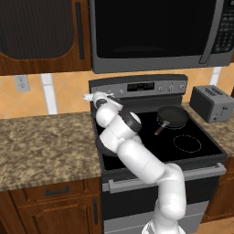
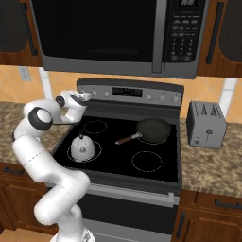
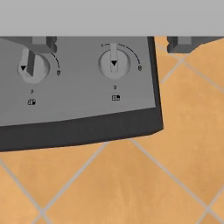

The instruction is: Pick the kettle from the counter and place it on a stove burner. Then turn the burner on.

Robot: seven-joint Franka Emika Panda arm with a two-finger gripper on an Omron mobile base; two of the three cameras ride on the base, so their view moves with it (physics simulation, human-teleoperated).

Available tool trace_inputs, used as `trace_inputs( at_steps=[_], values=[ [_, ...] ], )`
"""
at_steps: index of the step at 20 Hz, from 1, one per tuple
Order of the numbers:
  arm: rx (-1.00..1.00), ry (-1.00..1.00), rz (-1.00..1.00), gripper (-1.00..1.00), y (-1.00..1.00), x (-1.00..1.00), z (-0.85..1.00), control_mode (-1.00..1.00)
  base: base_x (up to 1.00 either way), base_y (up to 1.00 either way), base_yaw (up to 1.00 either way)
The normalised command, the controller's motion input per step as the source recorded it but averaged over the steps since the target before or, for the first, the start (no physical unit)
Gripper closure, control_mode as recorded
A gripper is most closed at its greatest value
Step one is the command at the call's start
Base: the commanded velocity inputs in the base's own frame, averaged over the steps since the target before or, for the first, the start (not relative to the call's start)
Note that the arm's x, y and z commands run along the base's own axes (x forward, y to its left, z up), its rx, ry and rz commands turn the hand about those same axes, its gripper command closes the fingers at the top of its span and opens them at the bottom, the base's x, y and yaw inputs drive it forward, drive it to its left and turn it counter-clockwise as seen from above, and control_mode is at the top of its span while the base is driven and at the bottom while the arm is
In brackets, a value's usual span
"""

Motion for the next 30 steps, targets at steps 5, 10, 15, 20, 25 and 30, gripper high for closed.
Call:
trace_inputs(
  at_steps=[5,10,15,20,25,30],
  values=[
    [0.00,0.00,0.00,-1.00,0.00,0.08,0.00,-1.00,0.00,0.00,0.00],
    [0.00,0.00,0.00,-1.00,0.00,0.03,0.00,-1.00,0.00,0.00,0.00],
    [0.00,0.00,0.01,-1.00,0.00,0.00,0.00,-1.00,0.00,0.00,0.00],
    [0.00,0.00,0.01,-1.00,0.00,0.04,-0.05,-1.00,0.00,0.00,0.00],
    [0.00,0.00,0.00,-1.00,0.00,0.05,-0.07,-1.00,0.00,0.00,0.00],
    [0.00,0.00,0.00,-1.00,0.00,0.14,0.00,-1.00,0.00,0.00,0.00]
  ],
)
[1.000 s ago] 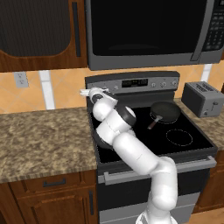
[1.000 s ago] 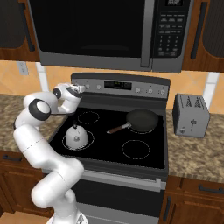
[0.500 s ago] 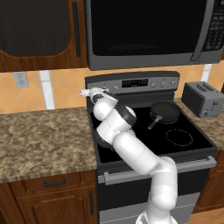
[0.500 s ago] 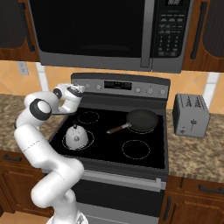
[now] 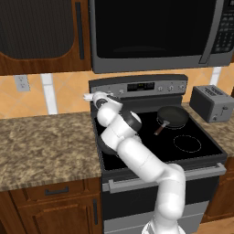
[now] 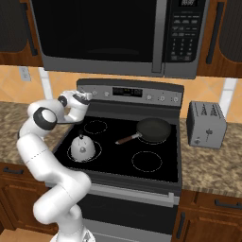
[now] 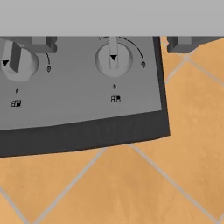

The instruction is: Pick the kettle from the counter and place it on a stove burner. Then turn the burner on.

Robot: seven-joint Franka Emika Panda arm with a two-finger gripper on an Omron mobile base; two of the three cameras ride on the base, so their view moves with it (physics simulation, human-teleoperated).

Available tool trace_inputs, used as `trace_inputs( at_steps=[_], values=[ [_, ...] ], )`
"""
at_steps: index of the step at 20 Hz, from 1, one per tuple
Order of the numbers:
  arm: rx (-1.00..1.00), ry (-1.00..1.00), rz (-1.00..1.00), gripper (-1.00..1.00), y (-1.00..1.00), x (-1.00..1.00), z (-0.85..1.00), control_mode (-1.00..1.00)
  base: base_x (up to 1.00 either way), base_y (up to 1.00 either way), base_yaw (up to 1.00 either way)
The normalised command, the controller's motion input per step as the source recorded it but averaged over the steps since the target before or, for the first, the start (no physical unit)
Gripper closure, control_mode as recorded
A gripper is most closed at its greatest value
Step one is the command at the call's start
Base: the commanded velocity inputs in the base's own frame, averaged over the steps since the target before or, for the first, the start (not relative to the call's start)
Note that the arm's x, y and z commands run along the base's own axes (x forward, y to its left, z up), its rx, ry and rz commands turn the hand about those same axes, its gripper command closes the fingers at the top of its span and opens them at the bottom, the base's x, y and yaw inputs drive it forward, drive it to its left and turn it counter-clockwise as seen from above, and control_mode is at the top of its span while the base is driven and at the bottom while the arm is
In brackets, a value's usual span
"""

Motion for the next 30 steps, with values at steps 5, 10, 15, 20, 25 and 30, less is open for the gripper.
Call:
trace_inputs(
  at_steps=[5,10,15,20,25,30],
  values=[
    [0.00,0.00,0.00,-1.00,0.00,0.18,0.00,-1.00,0.00,0.00,0.00],
    [0.00,0.00,0.00,-1.00,0.00,0.04,0.00,-1.00,0.00,0.00,0.00],
    [0.00,0.00,0.01,-1.00,0.00,0.00,0.00,-1.00,0.00,0.00,0.00],
    [0.00,0.00,0.00,-1.00,0.00,0.00,-0.06,-1.00,0.00,0.00,0.00],
    [0.00,0.00,0.00,-1.00,0.00,0.00,-0.11,-1.00,0.00,0.00,0.00],
    [0.00,0.00,0.00,-1.00,0.00,0.09,0.00,-1.00,0.00,0.00,0.00]
  ],
)
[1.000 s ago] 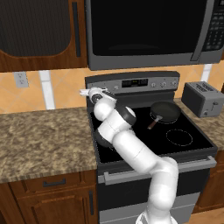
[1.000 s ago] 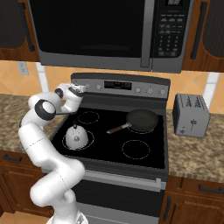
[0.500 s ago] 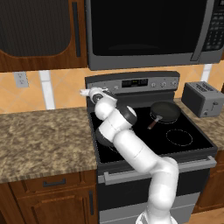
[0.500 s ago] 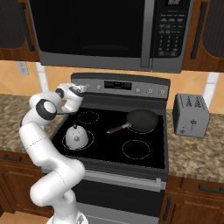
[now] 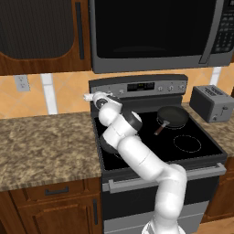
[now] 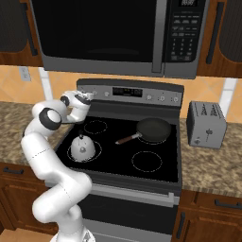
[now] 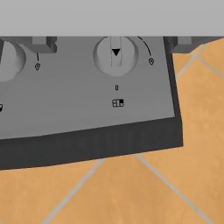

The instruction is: Pick the kettle from the counter and place it on a stove burner. Then turn the burner on.

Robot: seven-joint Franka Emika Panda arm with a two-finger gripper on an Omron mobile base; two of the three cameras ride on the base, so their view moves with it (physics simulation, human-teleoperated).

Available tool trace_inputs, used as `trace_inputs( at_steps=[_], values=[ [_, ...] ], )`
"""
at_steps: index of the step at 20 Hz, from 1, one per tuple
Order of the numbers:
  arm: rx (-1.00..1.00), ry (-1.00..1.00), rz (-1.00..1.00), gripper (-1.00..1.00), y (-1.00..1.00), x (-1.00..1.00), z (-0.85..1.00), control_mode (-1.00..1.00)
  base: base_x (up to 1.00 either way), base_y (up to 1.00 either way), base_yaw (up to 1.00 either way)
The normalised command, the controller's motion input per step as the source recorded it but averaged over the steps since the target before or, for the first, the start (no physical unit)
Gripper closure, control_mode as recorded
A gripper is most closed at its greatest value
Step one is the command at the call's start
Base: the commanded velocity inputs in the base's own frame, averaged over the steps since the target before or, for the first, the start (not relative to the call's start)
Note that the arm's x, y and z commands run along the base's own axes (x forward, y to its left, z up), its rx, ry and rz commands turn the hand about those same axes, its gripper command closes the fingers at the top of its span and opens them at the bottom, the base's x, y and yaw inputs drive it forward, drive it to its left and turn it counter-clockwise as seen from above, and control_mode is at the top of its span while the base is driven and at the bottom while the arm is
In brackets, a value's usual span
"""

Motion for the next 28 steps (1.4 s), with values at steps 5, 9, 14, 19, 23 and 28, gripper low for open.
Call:
trace_inputs(
  at_steps=[5,9,14,19,23,28],
  values=[
    [0.00,0.01,0.00,-1.00,0.00,0.12,0.00,-1.00,0.00,0.00,0.00],
    [0.00,0.00,0.00,1.00,0.00,0.00,0.00,-1.00,0.00,0.00,0.00],
    [0.00,0.00,0.00,1.00,0.00,0.00,0.00,-1.00,0.00,0.00,0.00],
    [0.00,0.00,0.00,1.00,0.00,0.00,0.00,-1.00,0.00,0.00,0.00],
    [0.00,0.00,0.00,1.00,0.00,0.00,0.00,-1.00,0.00,0.00,0.00],
    [-0.08,0.00,0.00,1.00,0.00,0.02,0.00,-1.00,0.00,0.00,0.00]
  ],
)
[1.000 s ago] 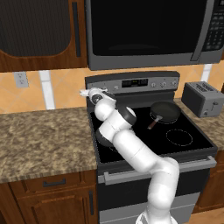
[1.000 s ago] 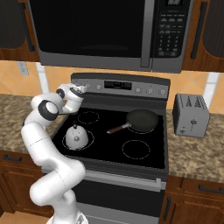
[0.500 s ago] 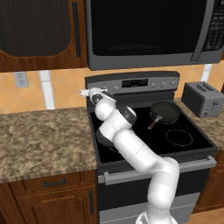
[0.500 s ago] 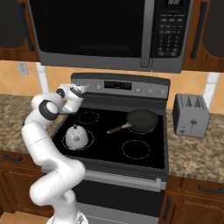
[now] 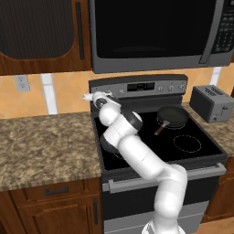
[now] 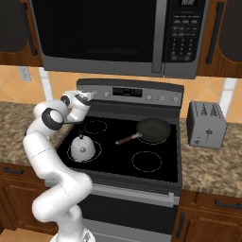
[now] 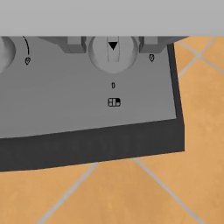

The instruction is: Pick the kettle from the counter and place it on a stove burner. Then turn the burner on.

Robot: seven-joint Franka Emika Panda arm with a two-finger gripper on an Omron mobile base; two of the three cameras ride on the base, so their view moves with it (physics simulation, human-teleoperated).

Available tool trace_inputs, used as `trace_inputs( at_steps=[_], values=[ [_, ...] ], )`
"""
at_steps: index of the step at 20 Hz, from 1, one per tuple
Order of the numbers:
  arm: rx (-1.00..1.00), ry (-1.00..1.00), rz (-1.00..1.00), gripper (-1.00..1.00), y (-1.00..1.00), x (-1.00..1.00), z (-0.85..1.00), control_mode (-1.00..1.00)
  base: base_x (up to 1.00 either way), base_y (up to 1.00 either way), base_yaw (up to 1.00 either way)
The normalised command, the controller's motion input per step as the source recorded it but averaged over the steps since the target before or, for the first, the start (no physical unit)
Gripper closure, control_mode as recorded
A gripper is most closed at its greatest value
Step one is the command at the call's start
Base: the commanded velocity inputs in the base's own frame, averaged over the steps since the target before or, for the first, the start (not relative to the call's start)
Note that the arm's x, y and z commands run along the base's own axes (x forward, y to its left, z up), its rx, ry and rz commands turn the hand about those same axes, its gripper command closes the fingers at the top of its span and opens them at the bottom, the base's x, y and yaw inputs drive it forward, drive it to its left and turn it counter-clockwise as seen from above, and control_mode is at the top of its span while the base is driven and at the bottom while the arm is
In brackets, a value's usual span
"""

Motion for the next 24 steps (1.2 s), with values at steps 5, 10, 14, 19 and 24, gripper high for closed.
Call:
trace_inputs(
  at_steps=[5,10,14,19,24],
  values=[
    [-0.12,0.00,0.00,1.00,0.00,0.00,-0.04,-1.00,0.00,0.00,0.00],
    [-0.12,0.00,0.00,1.00,0.00,0.00,-0.12,-1.00,0.00,0.00,0.00],
    [-0.11,0.00,0.00,1.00,0.00,0.00,-0.18,-1.00,0.00,0.00,0.00],
    [-0.13,0.00,0.00,1.00,0.00,0.00,-0.19,-1.00,0.00,0.00,0.00],
    [-0.15,0.00,0.00,1.00,0.00,0.00,-0.12,-1.00,0.00,0.00,0.00]
  ],
)
